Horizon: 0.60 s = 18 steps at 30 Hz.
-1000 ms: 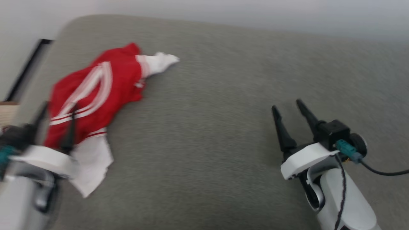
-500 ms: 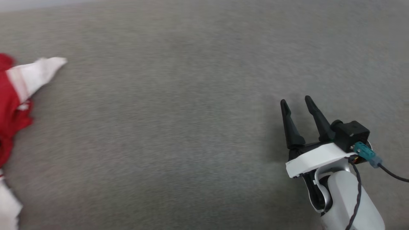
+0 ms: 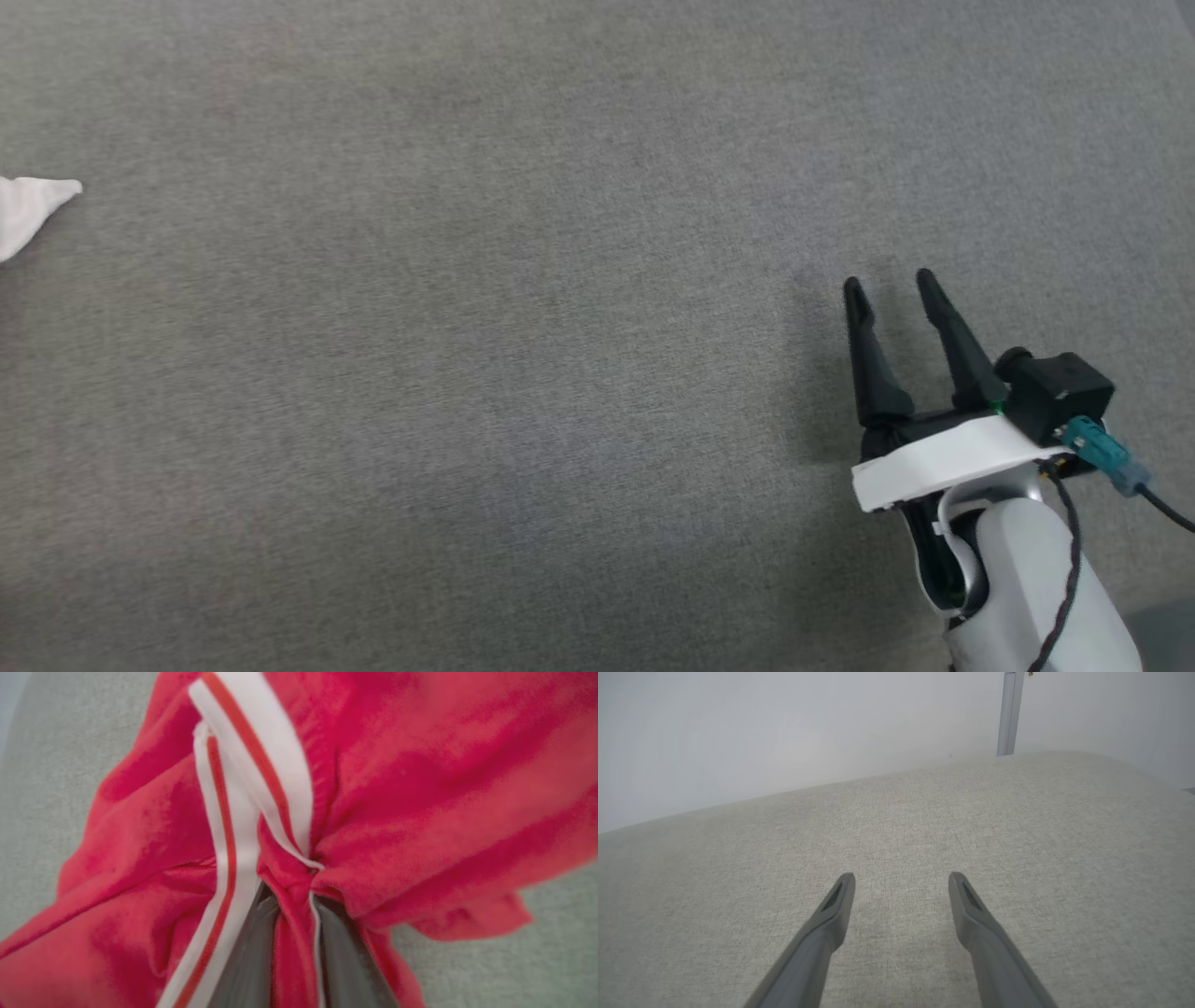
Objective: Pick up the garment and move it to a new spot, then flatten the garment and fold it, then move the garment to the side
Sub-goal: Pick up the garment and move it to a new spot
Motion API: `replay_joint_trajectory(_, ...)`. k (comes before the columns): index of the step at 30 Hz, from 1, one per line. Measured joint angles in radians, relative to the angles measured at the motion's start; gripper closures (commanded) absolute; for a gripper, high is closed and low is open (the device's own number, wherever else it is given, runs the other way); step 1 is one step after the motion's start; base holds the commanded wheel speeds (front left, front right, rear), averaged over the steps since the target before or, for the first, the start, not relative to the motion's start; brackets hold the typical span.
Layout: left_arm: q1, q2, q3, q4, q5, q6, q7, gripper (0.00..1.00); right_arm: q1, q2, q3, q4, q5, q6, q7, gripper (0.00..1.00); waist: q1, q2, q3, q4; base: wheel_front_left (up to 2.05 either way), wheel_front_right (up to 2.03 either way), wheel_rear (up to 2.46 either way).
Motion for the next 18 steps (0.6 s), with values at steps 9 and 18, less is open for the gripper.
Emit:
replay_joint_trajectory(9,-0.115,-0.066,-0.127,-0.083,0.01,0.0,-0.118,1.0,0.014,0.001,-0.005,0.04,0.021,0.0,0.0,0.0,0.0001,-0.0001,-0.078,0.036,0.0,0.0,0.0)
replay_joint_trajectory(18,-0.239,-0.087,-0.265,-0.476,-0.063,0.0,-0.078,1.0,0.03,0.001,0.01,0.052,0.067,0.0,0.0,0.0,0.0,0.0,-0.145,0.027,0.0,0.0,0.0)
